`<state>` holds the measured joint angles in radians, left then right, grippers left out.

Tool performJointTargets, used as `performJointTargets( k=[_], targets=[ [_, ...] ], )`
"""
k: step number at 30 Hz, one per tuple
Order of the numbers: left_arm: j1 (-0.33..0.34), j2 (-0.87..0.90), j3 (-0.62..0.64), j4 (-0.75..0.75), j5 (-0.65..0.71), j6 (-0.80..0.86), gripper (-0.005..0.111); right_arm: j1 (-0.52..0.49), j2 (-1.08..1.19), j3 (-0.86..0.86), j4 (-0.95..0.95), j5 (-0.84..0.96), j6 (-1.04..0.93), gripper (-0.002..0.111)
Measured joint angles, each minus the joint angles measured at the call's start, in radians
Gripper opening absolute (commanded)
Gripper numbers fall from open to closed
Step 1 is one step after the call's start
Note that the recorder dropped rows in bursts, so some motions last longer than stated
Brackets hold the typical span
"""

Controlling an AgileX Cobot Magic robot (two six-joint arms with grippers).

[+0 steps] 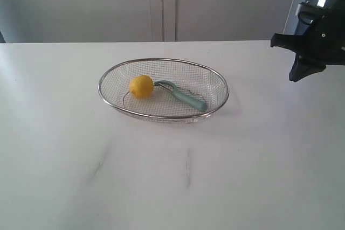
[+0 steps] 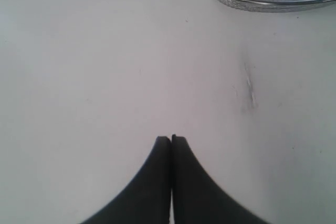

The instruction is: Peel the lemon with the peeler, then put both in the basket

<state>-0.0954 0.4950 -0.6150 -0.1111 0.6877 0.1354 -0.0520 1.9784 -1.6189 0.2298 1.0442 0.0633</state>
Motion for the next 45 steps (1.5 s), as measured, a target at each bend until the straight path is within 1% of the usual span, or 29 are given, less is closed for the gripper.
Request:
performJointTargets(
  k=[11,22,28,33,39,45],
  targets=[
    [0.0,-0.184,0.192,0.0,-0.054,0.0,0.0,0.0,0.0,0.0,0.0,0.0,0.0,0.0],
    [0.0,-0.318,0.363,0.0,-0.203,0.0,0.0,0.0,0.0,0.0,0.0,0.0,0.0,0.0],
    [0.0,-0.386,0.408,0.0,-0.219,0.0,0.0,0.0,0.0,0.0,0.0,0.0,0.0,0.0],
    [0.0,-0.433,0.411,0.0,-0.221,0.0,0.0,0.0,0.0,0.0,0.0,0.0,0.0,0.0],
    [0.028,-0.472,0.411,0.01,-0.221,0.0,0.0,0.0,0.0,0.0,0.0,0.0,0.0,0.0],
    [0.049,-0.488,0.45,0.023,-0.243,0.0,0.0,0.0,0.0,0.0,0.0,0.0,0.0,0.0]
  ],
)
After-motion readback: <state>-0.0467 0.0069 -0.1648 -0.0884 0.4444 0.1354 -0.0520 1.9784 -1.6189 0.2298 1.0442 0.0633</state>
